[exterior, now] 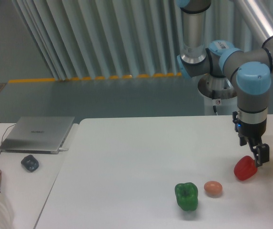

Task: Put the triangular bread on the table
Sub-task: 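Open the gripper beside the red pepper and lift away toward the tray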

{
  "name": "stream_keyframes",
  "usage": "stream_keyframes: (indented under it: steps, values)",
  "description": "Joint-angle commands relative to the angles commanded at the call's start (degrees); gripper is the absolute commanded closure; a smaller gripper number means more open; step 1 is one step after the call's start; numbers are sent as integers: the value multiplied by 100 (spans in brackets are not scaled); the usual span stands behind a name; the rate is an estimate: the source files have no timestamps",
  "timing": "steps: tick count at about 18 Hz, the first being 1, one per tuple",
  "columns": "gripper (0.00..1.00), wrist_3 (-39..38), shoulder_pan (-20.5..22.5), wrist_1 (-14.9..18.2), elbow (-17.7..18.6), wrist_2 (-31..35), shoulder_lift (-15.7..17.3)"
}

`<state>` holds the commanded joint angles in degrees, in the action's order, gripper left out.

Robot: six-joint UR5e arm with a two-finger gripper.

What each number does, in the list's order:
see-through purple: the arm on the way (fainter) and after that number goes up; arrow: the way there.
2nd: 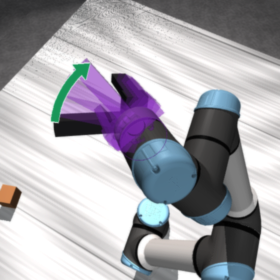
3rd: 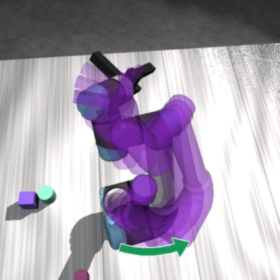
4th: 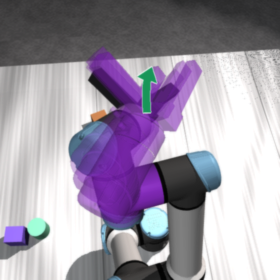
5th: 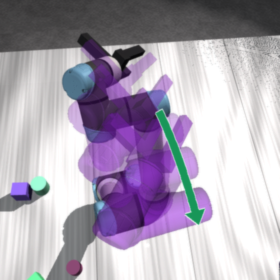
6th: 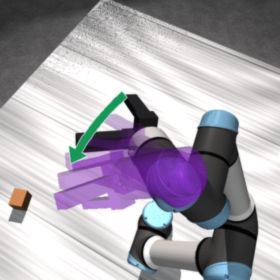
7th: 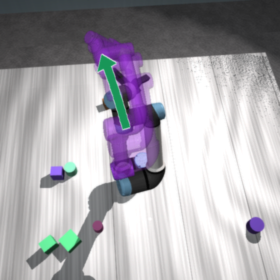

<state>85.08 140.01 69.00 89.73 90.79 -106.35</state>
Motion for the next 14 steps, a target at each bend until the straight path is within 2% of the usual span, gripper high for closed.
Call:
stream_keyframes:
  steps: [5,10,14]
  values:
    - [0,114,158,-89,44,44,0]
    - [0,1062,395,-89,-26,53,9]
    - [0,1072,624,-98,-17,70,26]
